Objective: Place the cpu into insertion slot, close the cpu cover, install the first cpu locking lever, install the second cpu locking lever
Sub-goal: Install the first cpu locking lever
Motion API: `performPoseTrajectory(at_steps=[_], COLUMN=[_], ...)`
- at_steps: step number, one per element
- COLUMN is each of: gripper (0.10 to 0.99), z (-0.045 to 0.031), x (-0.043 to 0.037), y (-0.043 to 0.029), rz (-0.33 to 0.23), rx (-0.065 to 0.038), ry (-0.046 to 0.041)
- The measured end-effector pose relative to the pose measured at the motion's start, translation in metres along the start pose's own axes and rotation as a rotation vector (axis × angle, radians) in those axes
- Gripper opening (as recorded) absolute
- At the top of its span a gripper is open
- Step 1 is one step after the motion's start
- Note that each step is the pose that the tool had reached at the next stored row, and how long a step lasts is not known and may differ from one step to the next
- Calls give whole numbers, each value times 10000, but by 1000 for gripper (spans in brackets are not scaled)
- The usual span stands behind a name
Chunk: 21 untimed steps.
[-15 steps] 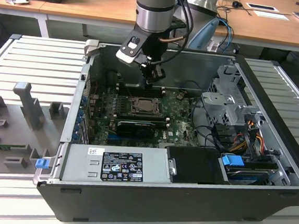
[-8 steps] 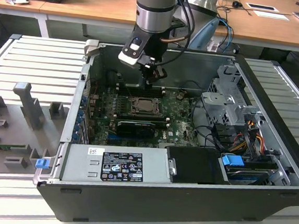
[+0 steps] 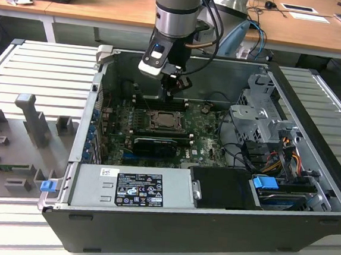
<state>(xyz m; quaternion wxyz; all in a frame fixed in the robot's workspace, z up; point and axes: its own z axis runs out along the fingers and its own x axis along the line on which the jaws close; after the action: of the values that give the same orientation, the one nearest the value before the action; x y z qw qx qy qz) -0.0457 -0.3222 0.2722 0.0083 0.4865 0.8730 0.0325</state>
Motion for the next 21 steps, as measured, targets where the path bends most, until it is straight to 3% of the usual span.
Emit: performPoseTrajectory(at_steps=[15, 21], gripper=[106, 106], z=[0, 0], x=[0, -1], y=[0, 0], rz=[-2016, -3133], rx=[34, 54], ry=[131, 203])
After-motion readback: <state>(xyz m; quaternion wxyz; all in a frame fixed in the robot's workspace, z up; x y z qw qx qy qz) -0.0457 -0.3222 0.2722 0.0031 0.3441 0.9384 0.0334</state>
